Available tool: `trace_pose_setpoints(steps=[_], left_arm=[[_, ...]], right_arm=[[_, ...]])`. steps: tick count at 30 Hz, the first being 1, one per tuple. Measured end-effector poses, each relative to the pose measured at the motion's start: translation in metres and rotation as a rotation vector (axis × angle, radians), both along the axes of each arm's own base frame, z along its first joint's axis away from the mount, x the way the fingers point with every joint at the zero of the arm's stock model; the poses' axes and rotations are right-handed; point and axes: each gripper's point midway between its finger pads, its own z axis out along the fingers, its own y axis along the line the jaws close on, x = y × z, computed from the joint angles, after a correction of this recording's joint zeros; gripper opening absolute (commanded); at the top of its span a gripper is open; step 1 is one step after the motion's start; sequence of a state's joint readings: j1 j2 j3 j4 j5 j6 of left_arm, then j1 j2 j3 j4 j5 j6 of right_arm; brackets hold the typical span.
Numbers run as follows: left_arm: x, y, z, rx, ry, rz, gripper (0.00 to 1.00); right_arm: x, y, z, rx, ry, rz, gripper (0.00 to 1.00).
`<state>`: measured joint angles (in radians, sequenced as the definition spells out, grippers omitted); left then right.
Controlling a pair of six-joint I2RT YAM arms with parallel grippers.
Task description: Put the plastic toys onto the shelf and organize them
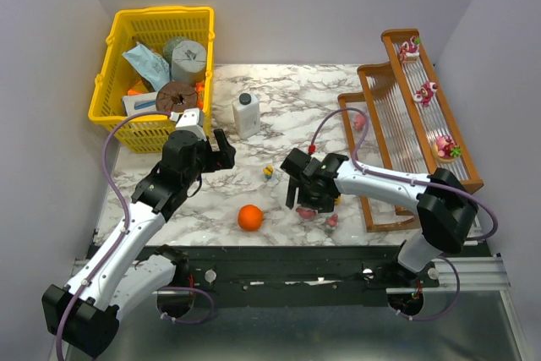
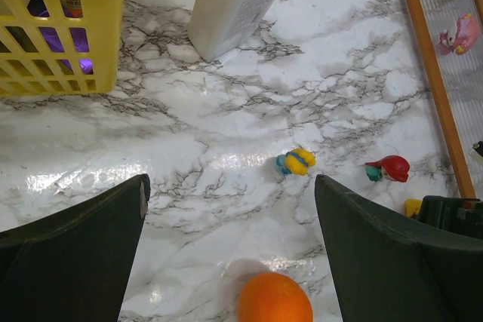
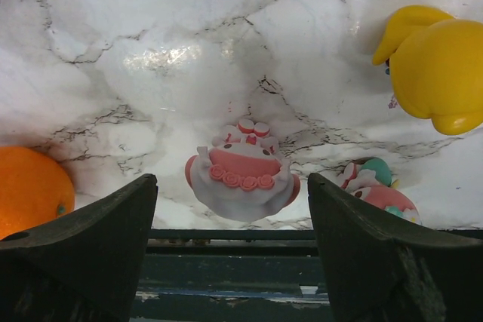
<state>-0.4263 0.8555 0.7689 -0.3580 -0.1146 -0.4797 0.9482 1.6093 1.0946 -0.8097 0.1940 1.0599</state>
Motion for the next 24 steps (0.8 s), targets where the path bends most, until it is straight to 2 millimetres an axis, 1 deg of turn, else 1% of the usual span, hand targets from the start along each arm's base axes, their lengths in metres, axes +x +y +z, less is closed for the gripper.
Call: trace_pose_setpoints(steps=[5,8,9,11,12,14,15,16,20,24], left_arm=[[-0.001,0.000,-0.001,0.002,0.004,0.000,0.99],[-0.001,0.000,-0.001,0.003,0.005,0.000,0.99],[-0.001,0.000,-0.001,0.003,0.005,0.000,0.99],[-0.001,0.001,-0.002,0.003,0.006,0.000,0.99],[-0.001,0.001,-0.002,0.004,0.007,0.000,0.99],[-0.001,0.001,-0.002,0.004,0.008,0.000,0.99],[-0.001,0.001,-0.002,0.005,0.008,0.001,0.99],[-0.001,0.001,-0.002,0.005,0.009,0.000,0.99],[-0.002,0.001,-0.003,0.009,0.011,-0.001,0.99],[-0.004,0.002,-0.006,0.020,0.023,-0.002,0.99]], right_arm=[[0.000,0.000,-0.008,-0.019,0.014,0.001,0.79],[0.000,0.000,-0.011,-0.022,0.015,0.005,0.73],[0.000,0.000,-0.011,-0.023,0.015,0.007,0.67],[0.001,0.001,-0.012,-0.023,0.013,0.012,0.59],[0.001,0.001,-0.012,-0.023,0.011,0.020,0.52],[0.002,0.002,-0.012,-0.024,0.006,0.034,0.47],[0.003,0.003,-0.011,-0.020,0.001,0.045,0.42],[0.004,0.004,-0.011,-0.020,-0.003,0.062,0.40],[0.009,0.010,-0.010,-0.017,-0.038,0.180,0.38],[0.015,0.018,-0.010,-0.017,-0.094,0.386,0.36]])
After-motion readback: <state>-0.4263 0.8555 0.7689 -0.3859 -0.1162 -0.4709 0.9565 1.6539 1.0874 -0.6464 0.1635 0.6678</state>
